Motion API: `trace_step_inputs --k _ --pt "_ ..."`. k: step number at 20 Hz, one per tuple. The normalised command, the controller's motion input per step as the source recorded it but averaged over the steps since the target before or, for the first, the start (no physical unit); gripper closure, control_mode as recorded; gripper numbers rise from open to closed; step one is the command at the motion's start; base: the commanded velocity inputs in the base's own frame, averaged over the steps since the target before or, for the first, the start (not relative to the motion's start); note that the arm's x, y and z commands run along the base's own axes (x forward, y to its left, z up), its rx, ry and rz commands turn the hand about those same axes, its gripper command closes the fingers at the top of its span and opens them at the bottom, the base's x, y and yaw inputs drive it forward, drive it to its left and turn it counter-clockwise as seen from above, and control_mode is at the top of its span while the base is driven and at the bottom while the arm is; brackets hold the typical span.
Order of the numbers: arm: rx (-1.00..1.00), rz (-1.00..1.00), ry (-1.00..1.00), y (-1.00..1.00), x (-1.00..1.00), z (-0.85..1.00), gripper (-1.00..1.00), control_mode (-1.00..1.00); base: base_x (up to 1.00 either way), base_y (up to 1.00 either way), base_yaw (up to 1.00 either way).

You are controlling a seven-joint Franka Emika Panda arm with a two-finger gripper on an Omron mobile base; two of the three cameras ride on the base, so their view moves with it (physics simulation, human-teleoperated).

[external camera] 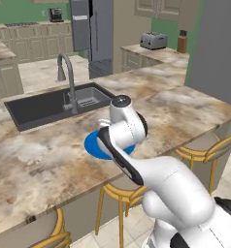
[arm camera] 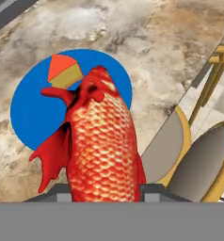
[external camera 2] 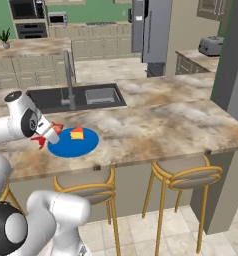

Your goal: Take the cheese, fish, and corn from the fridge and place them on the plate on the dining counter to create an appetizer plate.

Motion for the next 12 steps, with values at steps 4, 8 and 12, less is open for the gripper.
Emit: trace_step_inputs --k 4,8,12 --pt "-0.01 0.00 0.07 0.01 0.59 -0.34 1.00 -1.00 0.00 0.00 0.00" --pt "0.00 0.00 0.11 0.10 0.53 -0.35 1.00 -1.00 0.00 0.00 0.00" --pt "0.00 0.00 0.10 0.20 0.44 -0.32 1.00 -1.00 0.00 0.00 0.00"
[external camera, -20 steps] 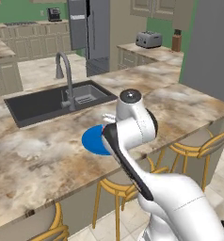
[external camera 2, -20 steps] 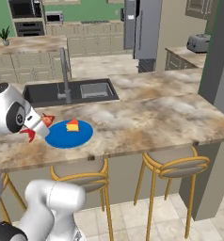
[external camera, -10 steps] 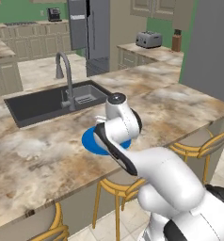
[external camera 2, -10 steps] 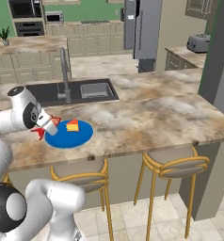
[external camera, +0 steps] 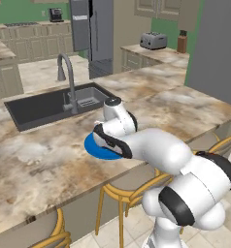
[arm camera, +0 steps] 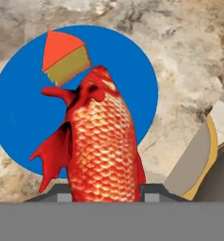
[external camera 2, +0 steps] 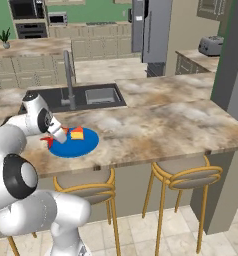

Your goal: Take the cheese, fish, and corn from the fridge and place them on the plate on the dining counter to create an appetizer plate.

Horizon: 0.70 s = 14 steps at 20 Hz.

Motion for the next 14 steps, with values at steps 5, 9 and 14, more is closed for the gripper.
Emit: trace_step_inputs --k 5,9,14 --pt "0.00 0.00 0.04 0.20 0.36 -0.02 1.00 -1.00 0.00 0.00 0.00" --pt "0.00 0.00 0.07 0.13 0.39 -0.16 1.00 -1.00 0.00 0.00 0.00" --pt "-0.02 0.00 0.13 0.00 0.09 -0.52 1.00 -1.00 0.00 0.00 0.00"
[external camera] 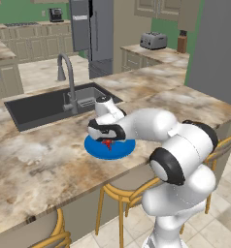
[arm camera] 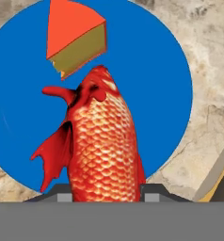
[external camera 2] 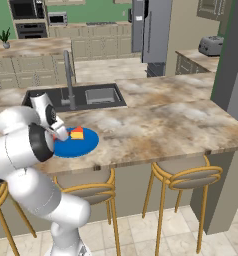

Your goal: Take the cheese, fish, and corn from the fridge and place them on the plate on the dining counter to create an appetizer plate.

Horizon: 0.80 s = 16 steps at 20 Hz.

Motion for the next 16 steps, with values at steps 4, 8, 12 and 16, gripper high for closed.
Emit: trace_step_inputs --k 4,8,12,16 --pt "-0.01 0.00 0.10 0.10 0.21 -0.45 1.00 -1.00 0.00 0.00 0.00" --pt "0.00 0.00 0.06 0.01 0.19 -0.22 1.00 -1.00 0.00 0.00 0.00" --pt "0.00 0.00 0.04 0.00 0.05 -0.14 1.00 -1.00 0.00 0.00 0.00" --pt "0.00 0.00 0.01 0.00 0.10 -0.15 1.00 -1.00 0.00 0.00 0.00"
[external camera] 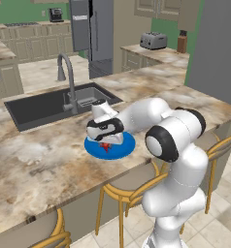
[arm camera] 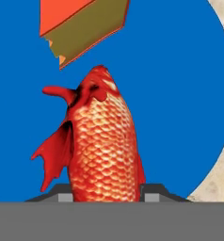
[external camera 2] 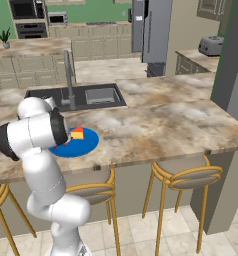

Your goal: Take the cheese, fish, and corn from the fridge and place them on the plate on the dining counter to create an appetizer plate.

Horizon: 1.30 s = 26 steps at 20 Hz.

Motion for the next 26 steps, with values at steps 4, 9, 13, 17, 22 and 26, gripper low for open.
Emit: trace_step_inputs --k 4,9,13,17,22,26 --pt "0.00 0.00 0.00 0.00 0.26 -0.16 1.00 -1.00 0.00 0.00 0.00" --pt "0.00 0.00 0.00 0.00 0.34 -0.12 -1.00 -1.00 0.00 0.00 0.00" --pt "0.00 0.00 0.00 0.00 0.07 0.00 -1.00 -1.00 0.00 0.00 0.00" --pt "0.00 0.00 0.00 0.00 -0.03 0.11 -1.00 -1.00 0.00 0.00 0.00" --pt "0.00 0.00 0.00 0.00 -0.73 0.54 -1.00 -1.00 0.00 0.00 0.00" --pt "0.00 0.00 -0.07 -0.14 -1.00 0.87 -1.00 -1.00 0.00 0.00 0.00"
